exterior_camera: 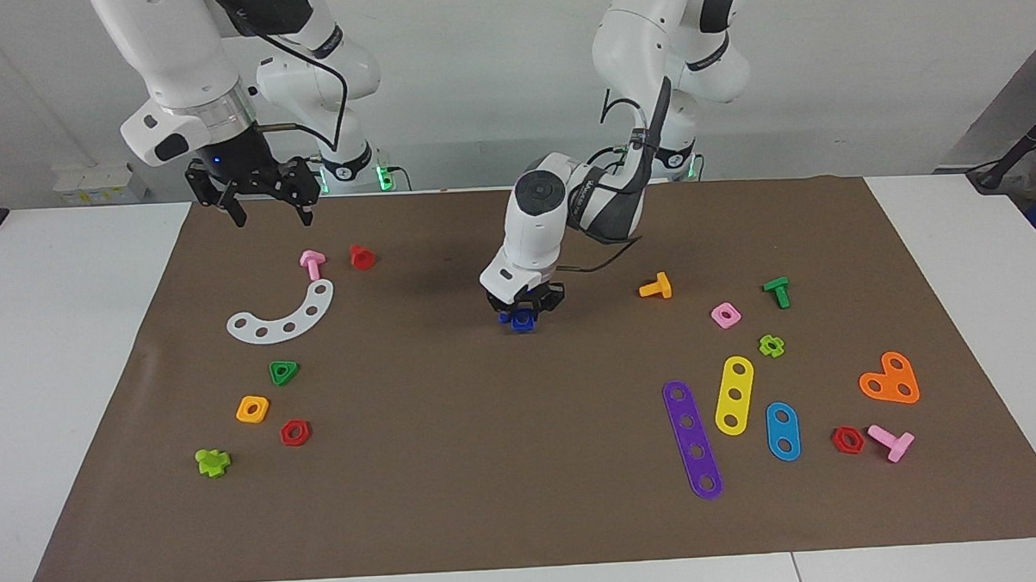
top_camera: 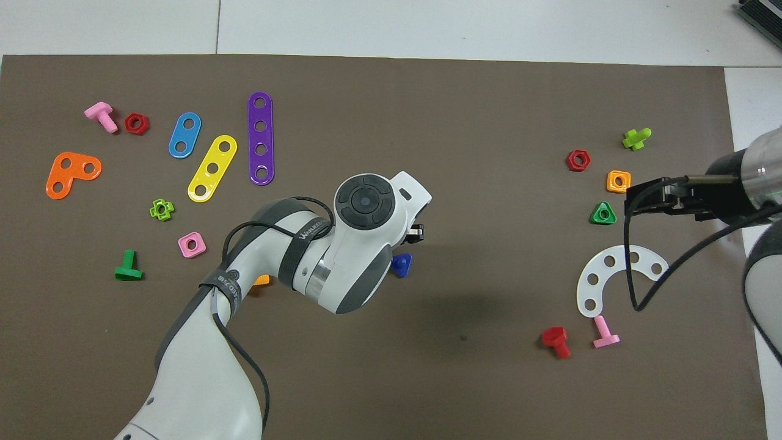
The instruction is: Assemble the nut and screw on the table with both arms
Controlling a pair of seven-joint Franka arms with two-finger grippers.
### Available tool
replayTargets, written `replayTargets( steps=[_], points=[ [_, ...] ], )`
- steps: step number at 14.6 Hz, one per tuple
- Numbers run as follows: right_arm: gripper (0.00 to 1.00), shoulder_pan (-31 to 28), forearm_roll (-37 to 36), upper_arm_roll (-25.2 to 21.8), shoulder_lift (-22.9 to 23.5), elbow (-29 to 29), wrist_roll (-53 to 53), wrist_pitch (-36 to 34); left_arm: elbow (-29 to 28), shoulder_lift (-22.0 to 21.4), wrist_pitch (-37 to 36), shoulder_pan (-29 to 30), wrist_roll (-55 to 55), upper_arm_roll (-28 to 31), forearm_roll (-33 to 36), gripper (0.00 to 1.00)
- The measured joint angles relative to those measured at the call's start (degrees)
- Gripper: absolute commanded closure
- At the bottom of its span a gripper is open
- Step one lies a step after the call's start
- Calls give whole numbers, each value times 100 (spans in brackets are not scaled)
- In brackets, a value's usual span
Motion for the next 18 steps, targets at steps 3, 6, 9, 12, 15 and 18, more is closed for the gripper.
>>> replayTargets(
  steps=[3, 6, 9, 12, 15, 18],
  points=[
    [0, 0, 0, 0, 0, 0, 0, 0, 353, -1, -478, 49, 0, 0, -152, 100],
    [0, 0, 0, 0, 0, 0, 0, 0, 598, 1, -999, 47, -8, -24, -227, 100],
    [0, 0, 0, 0, 0, 0, 0, 0, 612, 21, -1033, 1, -177, -87, -276, 100],
    [0, 0, 0, 0, 0, 0, 0, 0, 574, 74, -1034, -122, -277, -96, -277, 100],
    [0, 0, 0, 0, 0, 0, 0, 0, 379, 87, -1027, -209, -330, -99, -278, 100],
    [0, 0, 0, 0, 0, 0, 0, 0, 210, 85, -994, -271, -394, -100, -279, 100]
  ],
)
